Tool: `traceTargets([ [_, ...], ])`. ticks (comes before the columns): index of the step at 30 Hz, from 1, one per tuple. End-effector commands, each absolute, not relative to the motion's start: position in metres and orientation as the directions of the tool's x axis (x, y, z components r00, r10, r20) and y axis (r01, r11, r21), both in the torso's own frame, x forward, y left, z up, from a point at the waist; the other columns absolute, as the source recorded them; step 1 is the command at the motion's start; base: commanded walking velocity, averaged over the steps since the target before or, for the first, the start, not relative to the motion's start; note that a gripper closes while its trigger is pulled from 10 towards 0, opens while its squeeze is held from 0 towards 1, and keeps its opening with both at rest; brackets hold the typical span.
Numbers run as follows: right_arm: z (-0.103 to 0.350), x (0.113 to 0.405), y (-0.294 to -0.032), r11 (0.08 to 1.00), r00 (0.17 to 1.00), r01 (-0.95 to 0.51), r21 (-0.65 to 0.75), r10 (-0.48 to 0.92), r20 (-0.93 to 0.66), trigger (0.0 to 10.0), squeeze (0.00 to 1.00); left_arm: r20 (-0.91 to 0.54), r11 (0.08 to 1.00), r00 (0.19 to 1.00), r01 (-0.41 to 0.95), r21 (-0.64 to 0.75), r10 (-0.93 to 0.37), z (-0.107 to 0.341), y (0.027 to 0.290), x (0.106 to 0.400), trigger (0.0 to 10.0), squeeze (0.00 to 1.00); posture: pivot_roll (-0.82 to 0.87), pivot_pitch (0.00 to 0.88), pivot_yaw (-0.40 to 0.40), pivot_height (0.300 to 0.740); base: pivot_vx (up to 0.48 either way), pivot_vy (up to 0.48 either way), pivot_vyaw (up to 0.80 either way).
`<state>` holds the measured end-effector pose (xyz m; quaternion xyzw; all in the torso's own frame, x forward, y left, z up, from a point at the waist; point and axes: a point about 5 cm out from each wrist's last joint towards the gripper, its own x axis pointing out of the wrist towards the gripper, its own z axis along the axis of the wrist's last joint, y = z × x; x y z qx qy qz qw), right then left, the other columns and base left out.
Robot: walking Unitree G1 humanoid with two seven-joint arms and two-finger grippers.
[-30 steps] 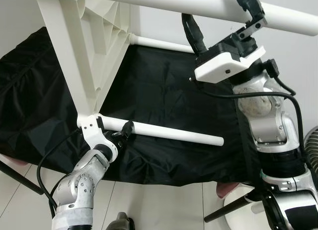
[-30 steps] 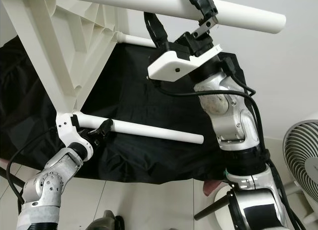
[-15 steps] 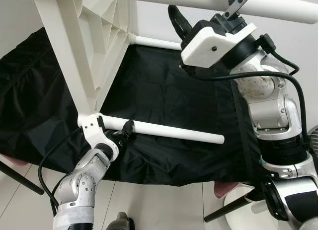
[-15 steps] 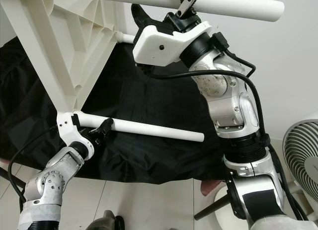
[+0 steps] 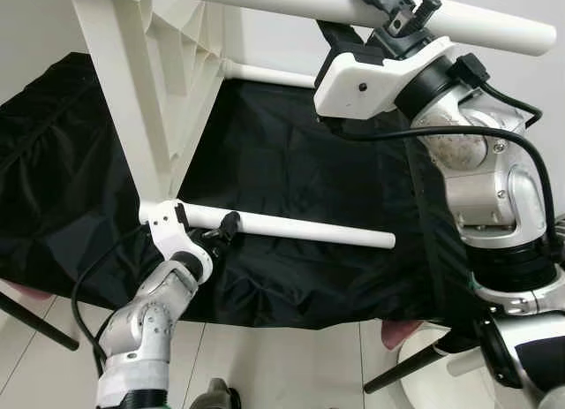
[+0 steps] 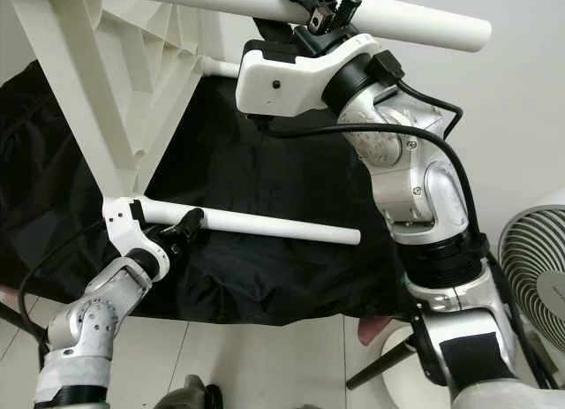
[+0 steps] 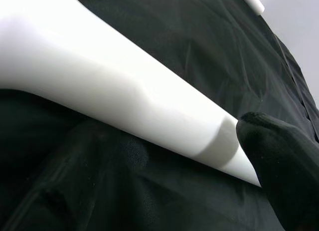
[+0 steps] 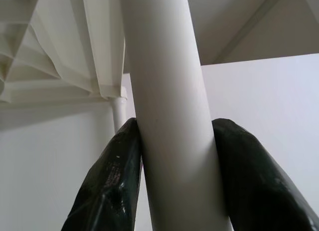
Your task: Building children table
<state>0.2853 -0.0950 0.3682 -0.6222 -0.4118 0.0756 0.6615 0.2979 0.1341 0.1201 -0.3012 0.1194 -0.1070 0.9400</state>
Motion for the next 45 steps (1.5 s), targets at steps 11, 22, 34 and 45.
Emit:
traceTargets([
  [11,0.398,0.271,-0.123,0.306,0.618,0.523,-0.795,0.506,0.602,0.0,0.00,-0.139,0.764,0.966,0.080,-0.640,-0.217,0.141,0.116,0.330,10.0,0.00,0.02,0.069,0.040,0.740,0.000,0.000,0.00],
  [22,0.407,0.263,-0.135,0.450,0.572,0.535,-0.715,0.430,0.699,0.0,0.00,-0.131,0.703,0.987,-0.030,-0.710,-0.090,0.174,0.114,0.359,10.0,0.00,0.03,0.073,0.027,0.740,0.000,0.000,0.00],
  [34,0.406,0.266,-0.172,0.498,0.626,0.577,-0.647,0.239,0.743,0.0,0.00,-0.107,0.699,0.993,-0.046,-0.713,-0.044,0.201,0.109,0.371,10.0,0.00,0.03,0.083,0.032,0.740,0.000,0.000,0.00],
  [45,0.408,0.269,-0.176,0.526,0.630,0.562,-0.638,0.228,0.743,0.0,0.00,-0.008,0.645,1.000,-0.019,-0.764,0.020,0.236,0.108,0.381,0.0,0.00,0.03,0.085,0.030,0.740,0.000,0.000,0.00],
])
